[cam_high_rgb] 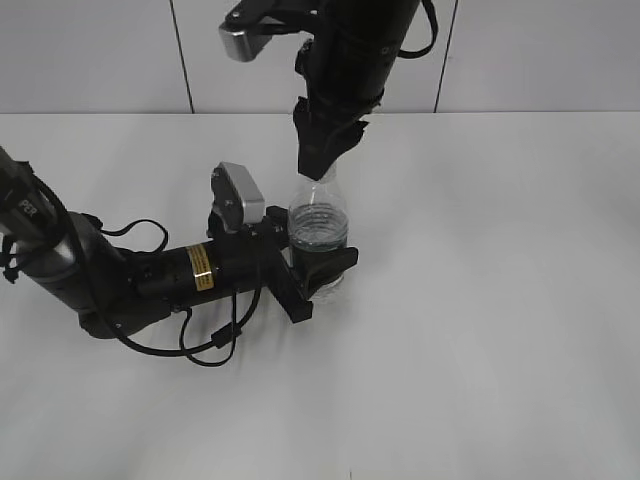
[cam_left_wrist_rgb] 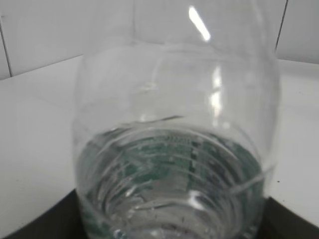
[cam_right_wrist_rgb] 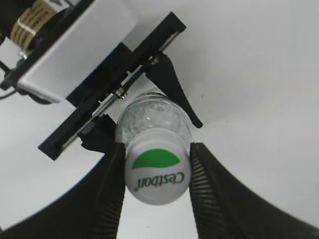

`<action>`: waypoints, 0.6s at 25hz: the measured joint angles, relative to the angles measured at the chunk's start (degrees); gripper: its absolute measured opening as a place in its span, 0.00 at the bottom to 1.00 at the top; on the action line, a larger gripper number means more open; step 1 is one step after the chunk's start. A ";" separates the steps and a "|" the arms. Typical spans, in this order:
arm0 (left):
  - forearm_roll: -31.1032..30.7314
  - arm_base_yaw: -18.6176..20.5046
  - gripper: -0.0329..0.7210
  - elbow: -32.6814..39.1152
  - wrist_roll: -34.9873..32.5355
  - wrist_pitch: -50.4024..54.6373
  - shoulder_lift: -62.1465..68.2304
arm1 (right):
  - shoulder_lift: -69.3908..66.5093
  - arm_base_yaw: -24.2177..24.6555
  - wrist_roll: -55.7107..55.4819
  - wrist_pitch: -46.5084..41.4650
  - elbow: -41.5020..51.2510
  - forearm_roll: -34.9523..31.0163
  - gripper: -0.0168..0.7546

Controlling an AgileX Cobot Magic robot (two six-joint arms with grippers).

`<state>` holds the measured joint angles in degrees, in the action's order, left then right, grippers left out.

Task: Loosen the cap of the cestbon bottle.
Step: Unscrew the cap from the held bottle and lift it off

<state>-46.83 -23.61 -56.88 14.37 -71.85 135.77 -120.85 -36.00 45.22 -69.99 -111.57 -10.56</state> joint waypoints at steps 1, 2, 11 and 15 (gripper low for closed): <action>-0.05 0.00 0.58 0.00 0.00 0.00 0.00 | 0.00 0.00 4.25 0.00 0.00 0.00 0.40; -0.05 0.00 0.58 0.00 0.00 0.00 0.00 | 0.00 0.00 7.75 0.00 0.00 -0.02 0.40; -0.12 0.00 0.58 0.00 -0.11 0.00 0.00 | 0.00 0.00 32.86 -0.07 0.00 0.03 0.40; -0.12 0.00 0.58 0.00 -0.11 0.06 0.00 | 0.00 0.00 39.02 -0.07 0.00 0.67 0.40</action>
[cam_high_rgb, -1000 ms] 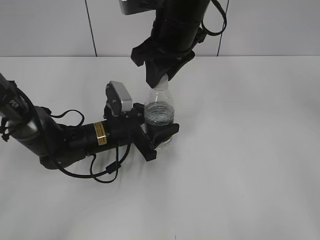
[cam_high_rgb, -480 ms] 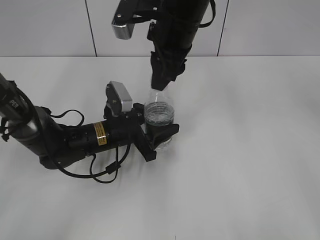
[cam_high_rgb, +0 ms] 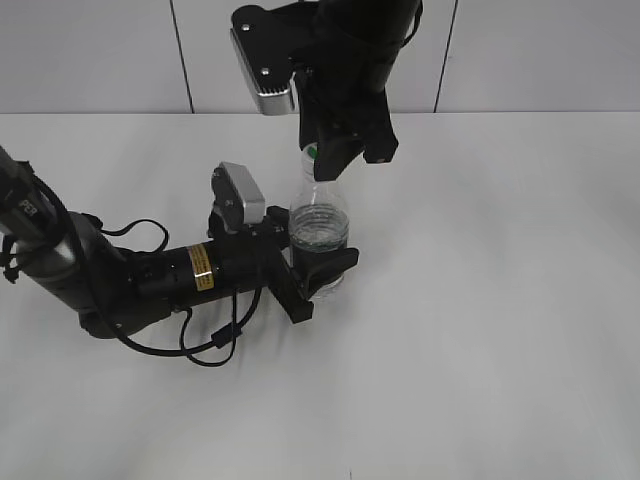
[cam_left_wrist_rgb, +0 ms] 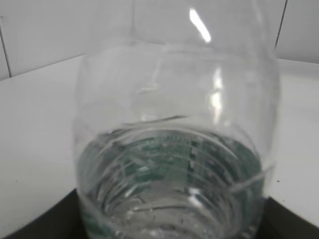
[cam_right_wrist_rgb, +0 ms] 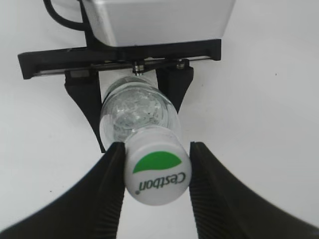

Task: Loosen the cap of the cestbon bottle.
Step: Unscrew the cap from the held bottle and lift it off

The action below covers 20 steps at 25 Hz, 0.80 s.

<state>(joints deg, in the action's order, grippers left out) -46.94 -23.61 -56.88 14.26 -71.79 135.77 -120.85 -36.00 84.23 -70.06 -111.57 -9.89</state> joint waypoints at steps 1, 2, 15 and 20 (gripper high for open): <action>0.00 0.00 0.58 0.00 0.00 0.00 0.00 | 0.00 0.00 1.01 0.00 0.00 0.19 0.40; 0.00 0.00 0.58 0.00 0.00 0.00 0.00 | 0.00 0.00 1.96 0.00 0.00 0.37 0.40; 0.00 0.00 0.58 0.00 0.00 0.04 0.00 | 0.00 -0.06 -3.73 -0.02 0.00 -0.31 0.40; 0.00 0.00 0.58 0.00 0.12 -0.01 0.00 | 0.00 -0.06 -13.68 0.05 0.00 -0.60 0.54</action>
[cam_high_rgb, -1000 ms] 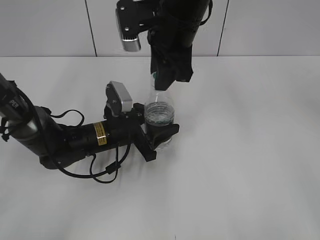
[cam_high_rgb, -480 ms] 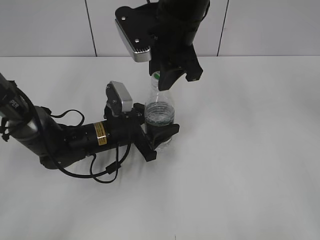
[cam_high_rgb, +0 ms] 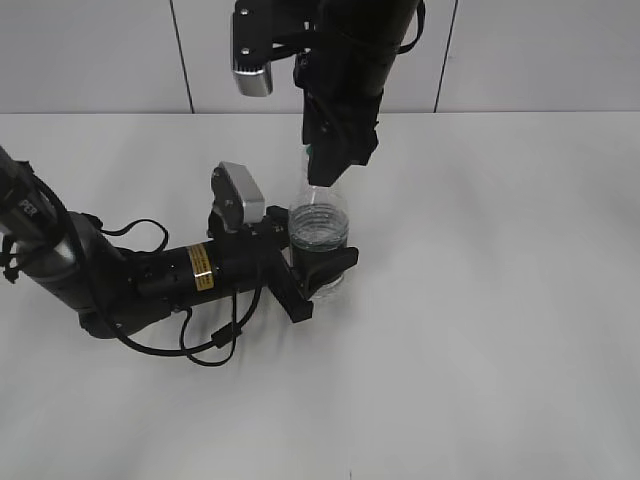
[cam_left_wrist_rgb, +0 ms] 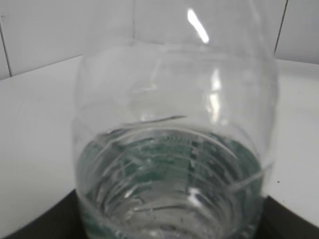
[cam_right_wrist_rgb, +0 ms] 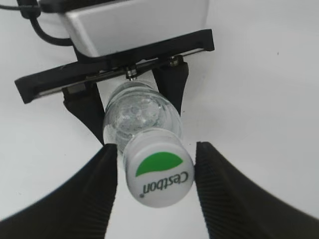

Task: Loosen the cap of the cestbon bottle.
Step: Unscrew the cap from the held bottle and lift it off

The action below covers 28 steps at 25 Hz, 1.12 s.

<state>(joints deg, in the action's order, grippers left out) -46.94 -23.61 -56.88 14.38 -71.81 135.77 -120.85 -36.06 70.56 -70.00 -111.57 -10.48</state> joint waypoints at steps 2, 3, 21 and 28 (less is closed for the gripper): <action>0.00 0.00 0.58 0.00 0.05 0.00 0.00 | 0.00 0.00 -4.38 0.00 0.00 -0.03 0.65; 0.00 0.00 0.58 0.00 0.05 0.00 0.00 | 0.00 0.00 -6.27 0.00 0.00 -0.03 0.69; 0.00 0.00 0.58 0.00 0.05 0.00 0.00 | 4.75 0.00 -47.08 0.00 0.06 -0.98 0.78; 0.00 0.00 0.58 0.00 0.05 0.00 0.00 | 5.31 0.00 -62.48 0.00 0.06 -0.71 0.78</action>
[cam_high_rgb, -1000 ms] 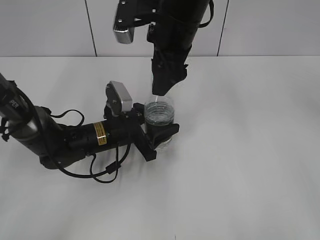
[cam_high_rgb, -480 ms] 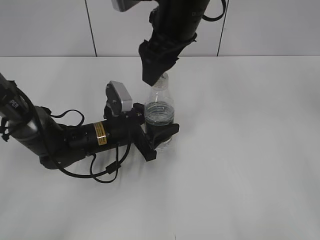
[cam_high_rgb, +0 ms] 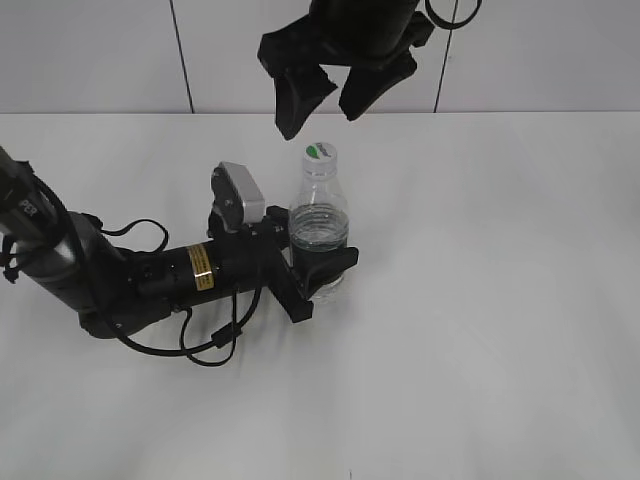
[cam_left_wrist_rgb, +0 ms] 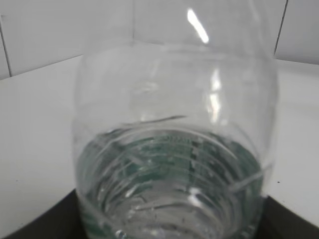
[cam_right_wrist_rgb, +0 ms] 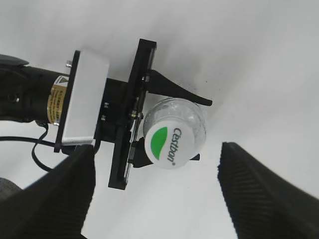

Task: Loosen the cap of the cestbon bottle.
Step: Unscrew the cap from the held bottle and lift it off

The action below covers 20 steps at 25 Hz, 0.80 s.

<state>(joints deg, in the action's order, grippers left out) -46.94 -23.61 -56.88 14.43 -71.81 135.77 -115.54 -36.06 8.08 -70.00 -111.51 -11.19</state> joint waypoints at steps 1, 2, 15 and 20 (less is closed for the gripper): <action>0.00 0.00 0.58 0.00 0.00 0.00 0.00 | 0.00 0.00 -2.16 0.00 0.00 0.55 0.78; 0.00 0.00 0.58 0.00 0.00 0.00 0.00 | 0.00 0.00 -3.95 0.00 0.00 1.24 0.78; 0.00 0.00 0.58 0.00 0.00 0.00 0.00 | -1.47 0.00 -11.53 0.00 0.00 1.27 0.78; 0.00 0.00 0.58 0.00 0.02 0.00 0.00 | -3.38 0.00 -11.35 0.00 0.00 1.15 0.78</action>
<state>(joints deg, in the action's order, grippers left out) -46.94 -23.61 -56.88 14.45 -71.81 135.77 -118.92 -36.06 -3.27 -70.00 -111.51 -10.05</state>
